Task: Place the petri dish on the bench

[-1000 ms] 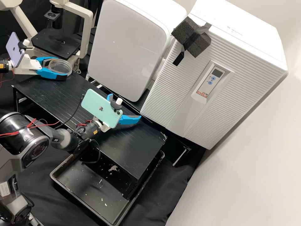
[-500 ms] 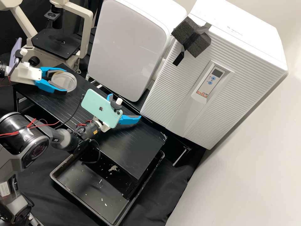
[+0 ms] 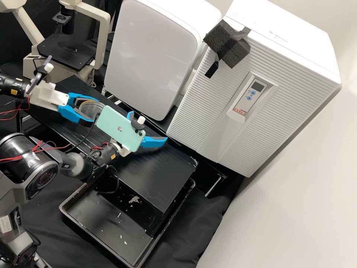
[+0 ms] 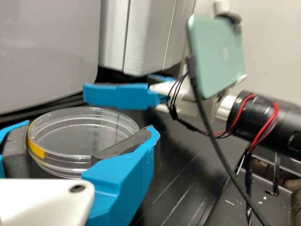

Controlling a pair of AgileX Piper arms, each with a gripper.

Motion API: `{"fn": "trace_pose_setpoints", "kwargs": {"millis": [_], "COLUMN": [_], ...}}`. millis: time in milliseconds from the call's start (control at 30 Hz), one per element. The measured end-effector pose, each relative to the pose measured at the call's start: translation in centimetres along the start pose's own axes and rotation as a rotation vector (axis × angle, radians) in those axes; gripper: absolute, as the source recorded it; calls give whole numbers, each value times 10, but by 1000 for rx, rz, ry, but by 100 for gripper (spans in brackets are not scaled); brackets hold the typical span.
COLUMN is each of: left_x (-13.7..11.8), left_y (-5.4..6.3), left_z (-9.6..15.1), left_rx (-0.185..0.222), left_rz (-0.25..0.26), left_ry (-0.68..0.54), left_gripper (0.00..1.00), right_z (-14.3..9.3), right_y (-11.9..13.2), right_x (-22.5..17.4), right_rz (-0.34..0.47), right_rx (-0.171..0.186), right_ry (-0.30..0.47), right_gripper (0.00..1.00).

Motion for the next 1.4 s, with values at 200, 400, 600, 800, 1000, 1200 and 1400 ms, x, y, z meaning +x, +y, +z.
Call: {"fn": "trace_pose_setpoints", "kwargs": {"millis": [200, 400, 600, 800, 1000, 1200, 1400], "left_x": [17, 31, 38, 41, 48, 51, 51], "left_y": [-3, -1, -2, -6, -9, -13, -14], "left_z": [2, 16, 19, 15, 11, 8, 8], "left_rx": [-27, 9, 16, 14, 32, 66, 75], "left_rz": [-27, -43, -54, -63, -57, -52, -52], "left_ry": [-6, -39, -41, -35, -42, -42, -42], "left_gripper": [0, 0, 0, 0, 0, 100, 100], "right_z": [0, 0, 0, 0, 0, 0, 0], "right_y": [0, 0, 0, 0, 0, 0, 0], "right_x": [0, 0, 0, 0, 0, 0, 0], "right_rz": [0, 0, 0, 0, 0, 0, 0], "right_rx": [0, 0, 0, 0, 0, 0, 0], "right_ry": [0, 0, 0, 0, 0, 0, 0], "right_gripper": [100, 100, 100, 100, 100, 100, 100]}}
